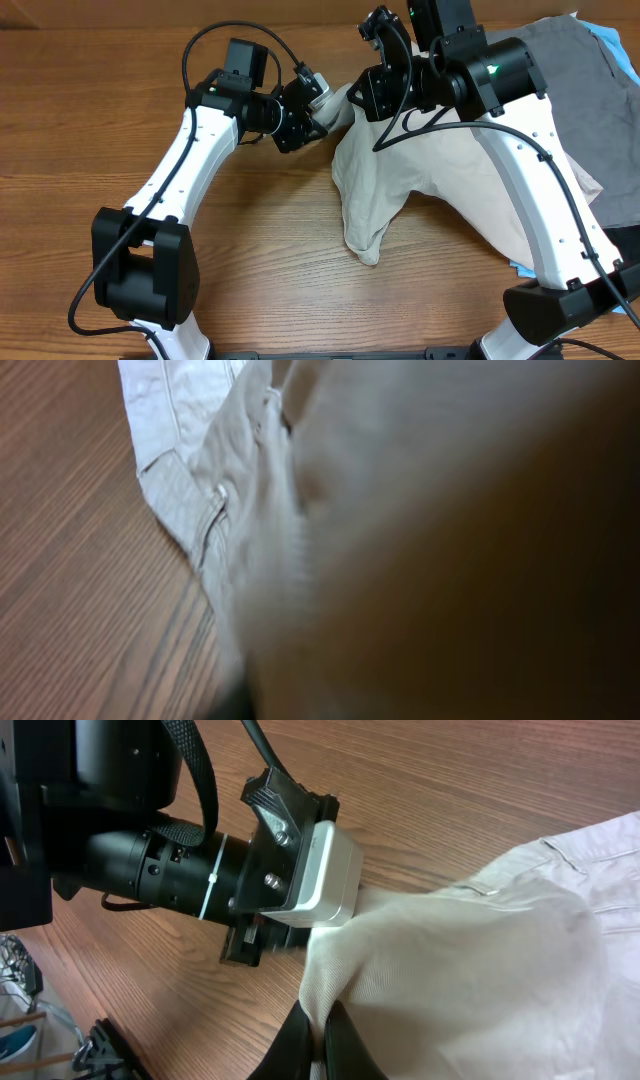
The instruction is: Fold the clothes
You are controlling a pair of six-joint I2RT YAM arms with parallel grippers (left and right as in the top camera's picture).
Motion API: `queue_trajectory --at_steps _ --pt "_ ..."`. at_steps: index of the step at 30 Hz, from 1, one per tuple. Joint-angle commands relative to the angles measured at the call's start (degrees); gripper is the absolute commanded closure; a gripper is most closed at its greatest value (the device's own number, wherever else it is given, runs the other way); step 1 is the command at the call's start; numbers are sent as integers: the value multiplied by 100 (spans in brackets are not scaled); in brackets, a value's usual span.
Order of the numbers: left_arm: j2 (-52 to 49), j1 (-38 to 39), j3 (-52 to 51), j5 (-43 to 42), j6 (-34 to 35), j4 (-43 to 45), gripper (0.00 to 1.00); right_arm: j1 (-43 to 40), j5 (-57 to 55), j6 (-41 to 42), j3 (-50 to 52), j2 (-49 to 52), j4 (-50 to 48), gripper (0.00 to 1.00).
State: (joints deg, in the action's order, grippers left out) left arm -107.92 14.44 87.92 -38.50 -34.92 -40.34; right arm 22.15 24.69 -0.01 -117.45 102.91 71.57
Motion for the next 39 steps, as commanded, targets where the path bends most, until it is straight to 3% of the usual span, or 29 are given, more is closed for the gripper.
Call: queue_trajectory --at_steps 1,6,13,18,21,24,31,39 --pt "7 -37 214 2 243 79 96 -31 162 -48 -258 -103 -76 96" --pt "315 -321 828 885 1399 -136 96 -120 -210 -20 -256 -101 46 96" --pt "1156 -551 1436 1165 1766 -308 96 -166 -662 0 -251 -79 468 96" --pt "1794 -544 1447 1311 1786 -269 96 -166 -1012 245 -205 74 658 95" --pt "1998 -542 1447 1368 1784 -247 96 -166 -1005 348 -39 94 588 86" --pt "2050 -542 1447 1379 1834 -173 96 -157 -848 520 284 94 417 83" --pt "2044 -542 1447 1475 1998 -46 96 -118 249 627 1482 96 -546 83" --pt "2017 -540 1447 1532 2017 -44 96 448 118 1075 1910 101 -1237 79"
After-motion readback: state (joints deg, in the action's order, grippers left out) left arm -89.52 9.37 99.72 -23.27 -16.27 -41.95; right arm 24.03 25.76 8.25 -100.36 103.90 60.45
